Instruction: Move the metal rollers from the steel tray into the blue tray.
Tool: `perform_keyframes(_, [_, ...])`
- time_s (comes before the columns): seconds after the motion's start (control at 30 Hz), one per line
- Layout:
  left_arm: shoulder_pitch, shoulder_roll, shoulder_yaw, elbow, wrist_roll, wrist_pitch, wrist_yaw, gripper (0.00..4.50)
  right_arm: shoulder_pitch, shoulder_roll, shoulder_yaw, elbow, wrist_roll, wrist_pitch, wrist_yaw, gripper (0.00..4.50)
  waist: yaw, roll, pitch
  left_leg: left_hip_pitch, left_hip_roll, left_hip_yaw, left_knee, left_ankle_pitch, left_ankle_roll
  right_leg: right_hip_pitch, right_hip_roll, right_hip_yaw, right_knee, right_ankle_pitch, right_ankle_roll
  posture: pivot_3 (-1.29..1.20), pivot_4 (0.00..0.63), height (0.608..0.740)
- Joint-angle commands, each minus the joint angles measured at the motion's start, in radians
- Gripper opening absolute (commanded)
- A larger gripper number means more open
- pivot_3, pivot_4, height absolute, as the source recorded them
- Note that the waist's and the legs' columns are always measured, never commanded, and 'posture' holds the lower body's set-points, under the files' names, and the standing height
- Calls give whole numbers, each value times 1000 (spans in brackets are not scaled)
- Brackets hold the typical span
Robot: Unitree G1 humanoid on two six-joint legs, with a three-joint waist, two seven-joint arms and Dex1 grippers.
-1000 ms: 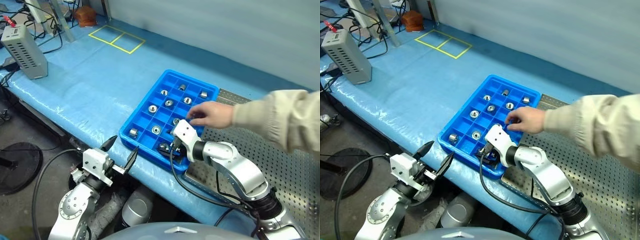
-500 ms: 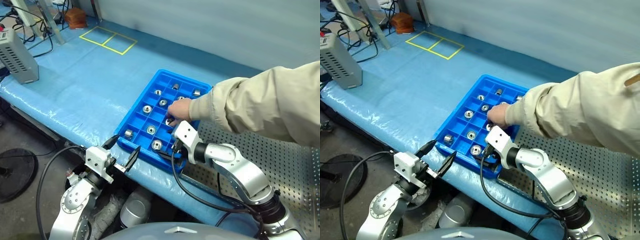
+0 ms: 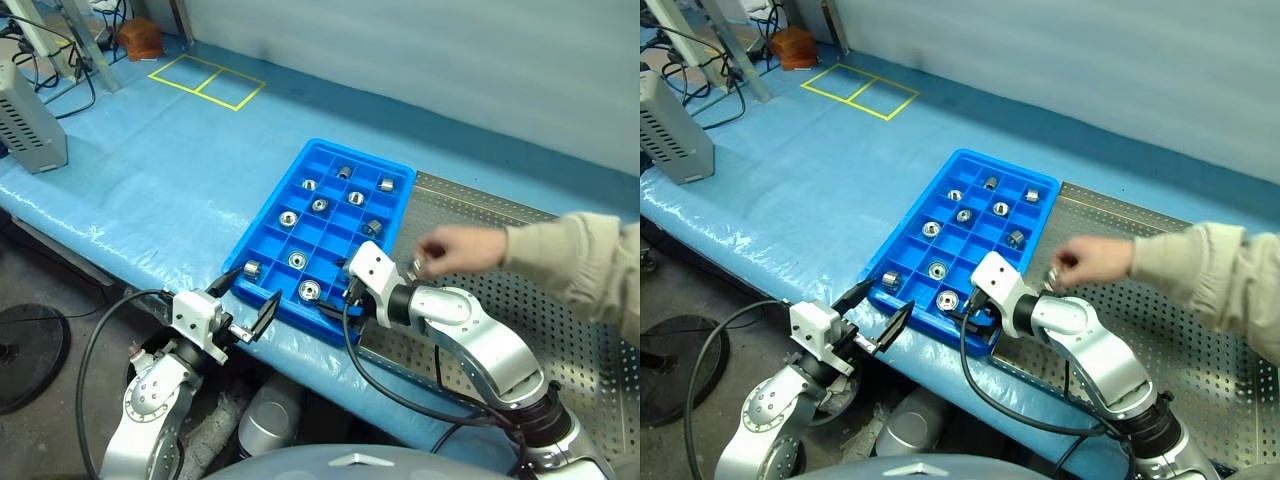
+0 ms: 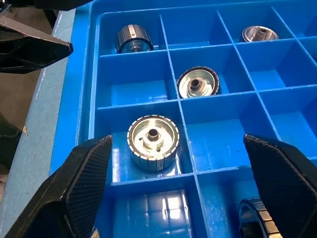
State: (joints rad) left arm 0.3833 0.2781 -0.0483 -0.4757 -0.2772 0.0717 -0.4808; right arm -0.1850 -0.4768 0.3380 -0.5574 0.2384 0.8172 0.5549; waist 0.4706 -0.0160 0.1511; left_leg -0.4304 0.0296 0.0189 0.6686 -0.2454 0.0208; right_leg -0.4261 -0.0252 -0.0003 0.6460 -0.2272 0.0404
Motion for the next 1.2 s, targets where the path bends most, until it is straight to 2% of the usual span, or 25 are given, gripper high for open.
perform_keyframes(0.03, [0, 5, 8, -9, 0, -26, -2, 4500, -7, 2, -10, -34, 1, -7, -7, 4486, -1, 0, 0, 0, 0, 0, 0, 0, 0, 0, 0, 0, 0, 0, 0, 430, 150, 740])
perform_keyframes(1.2, [12, 30, 13, 36, 15, -65, -5, 4500, 22, 15, -8, -42, -1, -8, -53, 4486, -11, 2, -6, 0, 0, 0, 6, 0, 1, -1, 0, 0, 2, 0, -1, 424, 150, 740])
